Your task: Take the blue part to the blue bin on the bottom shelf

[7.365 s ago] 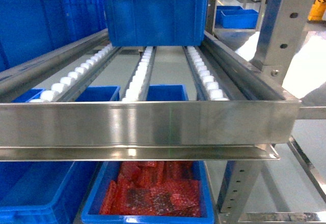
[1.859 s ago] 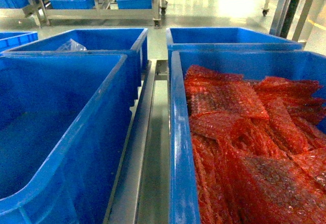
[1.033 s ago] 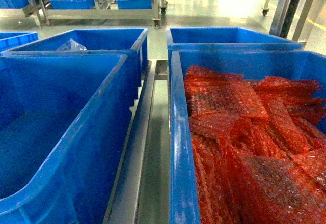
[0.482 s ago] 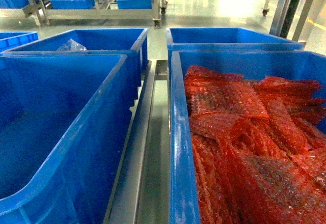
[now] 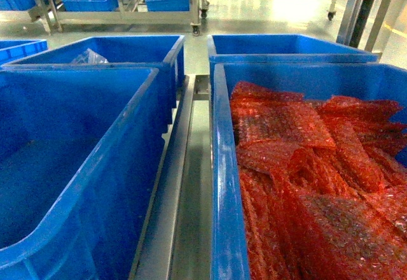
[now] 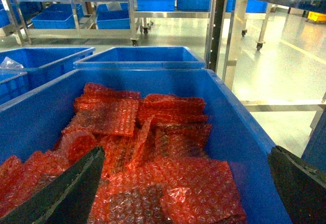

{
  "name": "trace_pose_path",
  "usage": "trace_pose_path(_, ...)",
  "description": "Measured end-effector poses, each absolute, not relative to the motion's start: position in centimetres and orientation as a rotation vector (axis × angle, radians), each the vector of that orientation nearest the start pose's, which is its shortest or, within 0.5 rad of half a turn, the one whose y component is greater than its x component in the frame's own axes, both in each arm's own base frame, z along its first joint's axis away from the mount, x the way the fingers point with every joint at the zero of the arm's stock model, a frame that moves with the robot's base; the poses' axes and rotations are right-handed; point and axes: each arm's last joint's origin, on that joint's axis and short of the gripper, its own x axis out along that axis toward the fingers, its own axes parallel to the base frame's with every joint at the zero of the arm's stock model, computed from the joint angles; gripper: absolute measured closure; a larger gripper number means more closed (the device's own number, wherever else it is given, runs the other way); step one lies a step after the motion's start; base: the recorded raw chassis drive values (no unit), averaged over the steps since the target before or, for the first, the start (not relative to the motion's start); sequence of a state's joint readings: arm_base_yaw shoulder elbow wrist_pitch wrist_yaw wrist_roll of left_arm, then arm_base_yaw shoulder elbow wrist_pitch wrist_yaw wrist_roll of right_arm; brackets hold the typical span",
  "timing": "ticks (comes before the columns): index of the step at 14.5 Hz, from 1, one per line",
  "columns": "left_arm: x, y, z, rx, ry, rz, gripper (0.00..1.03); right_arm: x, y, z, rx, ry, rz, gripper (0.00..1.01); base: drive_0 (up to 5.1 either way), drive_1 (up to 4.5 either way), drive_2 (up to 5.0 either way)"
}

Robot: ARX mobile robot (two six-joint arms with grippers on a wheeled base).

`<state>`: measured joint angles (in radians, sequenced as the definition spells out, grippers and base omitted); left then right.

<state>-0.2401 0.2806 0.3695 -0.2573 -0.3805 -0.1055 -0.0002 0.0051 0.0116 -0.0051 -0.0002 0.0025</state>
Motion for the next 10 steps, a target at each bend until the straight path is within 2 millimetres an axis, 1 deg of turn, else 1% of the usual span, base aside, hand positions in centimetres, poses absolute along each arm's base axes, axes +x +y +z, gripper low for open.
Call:
trace_pose_path(6, 9.81, -1.29, 24.24, -0.054, 0.152, 0.149, 0.59, 9.73, 0.00, 16.66, 0.003, -0.001, 0.000, 0.03, 0.0, 0.00, 0.0)
trace_pose_path(7, 9.96, -1.53, 24.27, -0.045, 0.067, 0.229, 0.59, 9.73, 0.00, 16.66, 0.002, -0.001, 0.000, 0.03, 0.0, 0.00, 0.0)
trace_pose_path(9, 9.82, -1.73, 24.01, -0.028, 0.058, 0.350, 0.59, 9.73, 0.00, 16.66, 0.002, -0.001, 0.000, 0.03, 0.0, 0.00, 0.0)
trace_pose_path(10, 10.29, -1.93, 24.15, -0.036, 0.045, 0.355, 0.59, 9.73, 0.00, 16.66, 0.002, -0.001, 0.000, 0.03, 0.0, 0.00, 0.0)
